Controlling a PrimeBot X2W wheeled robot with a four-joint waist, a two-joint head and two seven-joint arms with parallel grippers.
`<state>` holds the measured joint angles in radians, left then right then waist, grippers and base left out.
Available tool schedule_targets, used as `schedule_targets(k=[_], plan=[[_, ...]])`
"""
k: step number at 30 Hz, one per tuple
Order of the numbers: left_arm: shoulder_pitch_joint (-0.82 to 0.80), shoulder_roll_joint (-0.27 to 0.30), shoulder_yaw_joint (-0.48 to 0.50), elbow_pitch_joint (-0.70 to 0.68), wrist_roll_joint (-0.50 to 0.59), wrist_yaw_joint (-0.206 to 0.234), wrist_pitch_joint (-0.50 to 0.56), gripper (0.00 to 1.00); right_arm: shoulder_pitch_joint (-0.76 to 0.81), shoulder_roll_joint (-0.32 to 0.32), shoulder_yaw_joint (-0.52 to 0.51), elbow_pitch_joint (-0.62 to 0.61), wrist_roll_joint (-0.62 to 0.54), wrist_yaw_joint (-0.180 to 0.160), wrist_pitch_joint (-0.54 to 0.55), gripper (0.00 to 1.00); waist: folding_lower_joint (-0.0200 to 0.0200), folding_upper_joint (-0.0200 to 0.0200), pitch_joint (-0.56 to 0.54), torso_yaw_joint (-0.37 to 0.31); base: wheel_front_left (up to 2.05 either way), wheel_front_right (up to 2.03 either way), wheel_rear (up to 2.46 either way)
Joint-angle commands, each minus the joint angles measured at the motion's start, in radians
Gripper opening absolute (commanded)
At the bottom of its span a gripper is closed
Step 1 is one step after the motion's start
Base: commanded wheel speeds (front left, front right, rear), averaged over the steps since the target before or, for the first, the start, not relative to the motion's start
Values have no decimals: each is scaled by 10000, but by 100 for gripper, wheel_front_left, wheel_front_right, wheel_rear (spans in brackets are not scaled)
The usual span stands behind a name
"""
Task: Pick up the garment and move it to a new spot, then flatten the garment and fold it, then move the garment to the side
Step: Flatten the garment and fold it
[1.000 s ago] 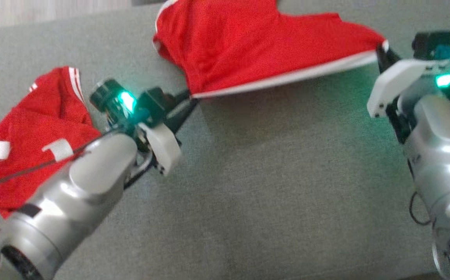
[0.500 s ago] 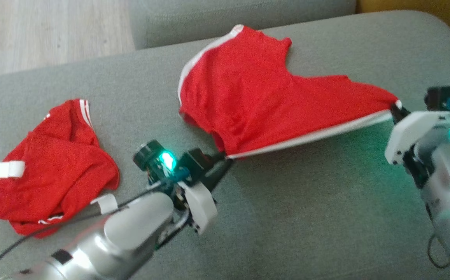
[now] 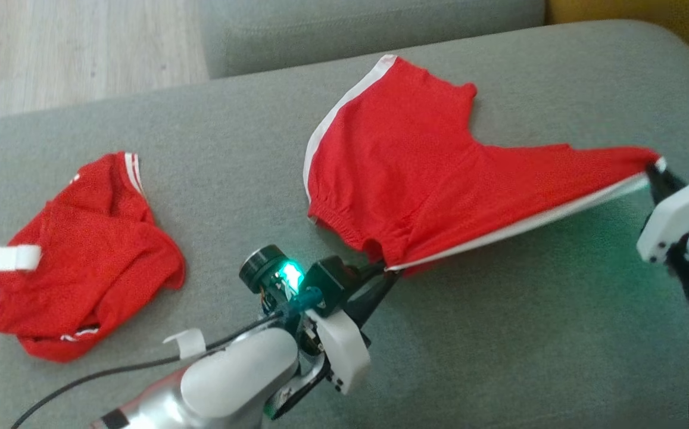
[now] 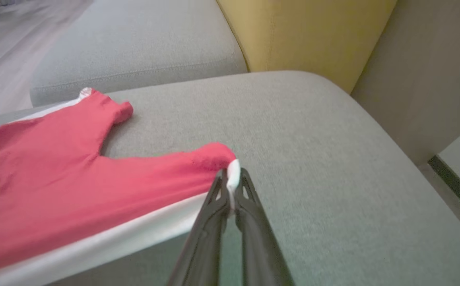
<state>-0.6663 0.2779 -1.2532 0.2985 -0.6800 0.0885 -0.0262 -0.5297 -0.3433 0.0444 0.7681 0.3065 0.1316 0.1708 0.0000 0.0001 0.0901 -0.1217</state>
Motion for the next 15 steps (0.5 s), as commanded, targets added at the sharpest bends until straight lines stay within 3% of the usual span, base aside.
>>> schedule_targets(k=[1,9,15], plan=[[-413,252,513,-229,-113,75,-21,0,-217,-231,-59,-487,-98,-9,17,0,0,-1,162,131,0,0,0],[-1077,274,951,-110,-205,130,-53,0,-494,702,-1116,-2736,-1350,-9,953,0,0,-1,946,760,0,0,0],[-1692,189,1191,223,-230,10,-81,0,-1468,1293,-1232,-2920,-2169,-9,1176,0,0,-1,1600,1237,0,0,0]])
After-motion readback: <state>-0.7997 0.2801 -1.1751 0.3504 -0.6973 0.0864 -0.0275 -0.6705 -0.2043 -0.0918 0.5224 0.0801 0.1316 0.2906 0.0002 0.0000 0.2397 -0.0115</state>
